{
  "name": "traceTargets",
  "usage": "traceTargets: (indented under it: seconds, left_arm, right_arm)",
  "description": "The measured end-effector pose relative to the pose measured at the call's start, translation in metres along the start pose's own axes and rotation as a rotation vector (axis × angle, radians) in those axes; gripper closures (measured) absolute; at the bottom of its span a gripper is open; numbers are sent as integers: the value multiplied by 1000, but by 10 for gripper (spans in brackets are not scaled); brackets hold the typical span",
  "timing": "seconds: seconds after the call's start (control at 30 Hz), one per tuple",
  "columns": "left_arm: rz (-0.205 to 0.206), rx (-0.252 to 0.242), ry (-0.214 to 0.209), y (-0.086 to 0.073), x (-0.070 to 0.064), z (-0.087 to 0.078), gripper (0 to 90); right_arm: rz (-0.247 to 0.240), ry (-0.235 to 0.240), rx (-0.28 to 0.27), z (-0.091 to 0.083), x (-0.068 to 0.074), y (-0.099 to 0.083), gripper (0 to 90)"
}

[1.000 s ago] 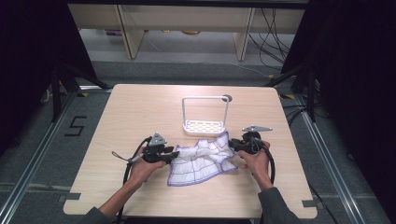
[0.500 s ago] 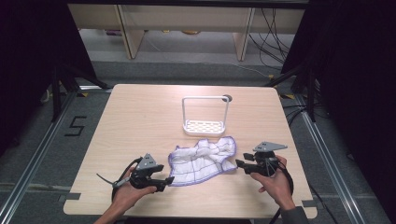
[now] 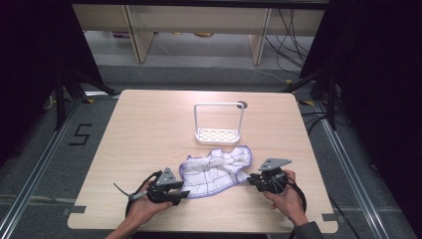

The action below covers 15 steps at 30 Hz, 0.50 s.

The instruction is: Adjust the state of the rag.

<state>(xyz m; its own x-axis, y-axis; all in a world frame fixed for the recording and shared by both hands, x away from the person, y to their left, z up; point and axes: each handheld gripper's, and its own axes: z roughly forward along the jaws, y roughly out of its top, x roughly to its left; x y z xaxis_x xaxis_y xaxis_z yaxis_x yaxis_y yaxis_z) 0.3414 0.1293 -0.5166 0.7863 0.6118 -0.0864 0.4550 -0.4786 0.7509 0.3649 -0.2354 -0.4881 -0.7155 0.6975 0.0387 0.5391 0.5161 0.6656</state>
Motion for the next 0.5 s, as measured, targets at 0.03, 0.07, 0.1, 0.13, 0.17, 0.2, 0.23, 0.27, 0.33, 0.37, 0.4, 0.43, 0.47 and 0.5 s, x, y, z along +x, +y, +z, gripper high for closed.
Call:
traceTargets:
  seconds: [0.03, 0.07, 0.1, 0.13, 0.17, 0.2, 0.23, 0.27, 0.33, 0.37, 0.4, 0.43, 0.47, 0.5]
  left_arm:
    - [30, 6, 11, 0, 0, 0, 620]
    - [73, 11, 20, 0, -1, 0, 741]
    - [91, 12, 17, 0, -1, 0, 787]
    - [95, 9, 12, 0, -2, 0, 824]
    - [95, 9, 12, 0, -2, 0, 844]
    - [111, 15, 4, 0, -2, 0, 859]
    - [122, 11, -4, 1, -1, -4, 866]
    - [115, -1, -6, 2, 0, -6, 871]
    - [103, -32, -13, 2, 2, -14, 875]
    - [98, -36, -18, 2, 2, -19, 876]
    - [98, -36, -18, 2, 2, -19, 876]
    - [87, -63, -26, 1, 1, -22, 876]
    - [74, -66, -51, -3, -2, -29, 876]
    - [80, -68, -62, -5, -6, -31, 876]
  right_arm:
    - [0, 0, 0, 0, 0, 0, 823]
    - [-38, -10, -8, 0, 1, 2, 871]
    - [-46, -16, 5, -1, 1, 3, 875]
    - [-69, -29, 3, -2, 2, 4, 878]
    - [-69, -29, 3, -2, 2, 4, 878]
    - [-62, -39, -18, -7, 4, 5, 880]
    - [-68, -35, -19, -12, 4, 7, 881]
    - [-74, -37, -45, -17, 5, 7, 881]
    - [-70, -33, -68, -27, 8, 6, 881]
    - [-59, -36, -72, -33, 10, 6, 881]
    - [-59, -36, -72, -33, 10, 6, 881]
    - [-46, -29, -86, -38, 13, 3, 881]
    - [-28, -24, -93, -48, 20, -3, 881]
    - [-48, -24, -98, -51, 21, -8, 881]
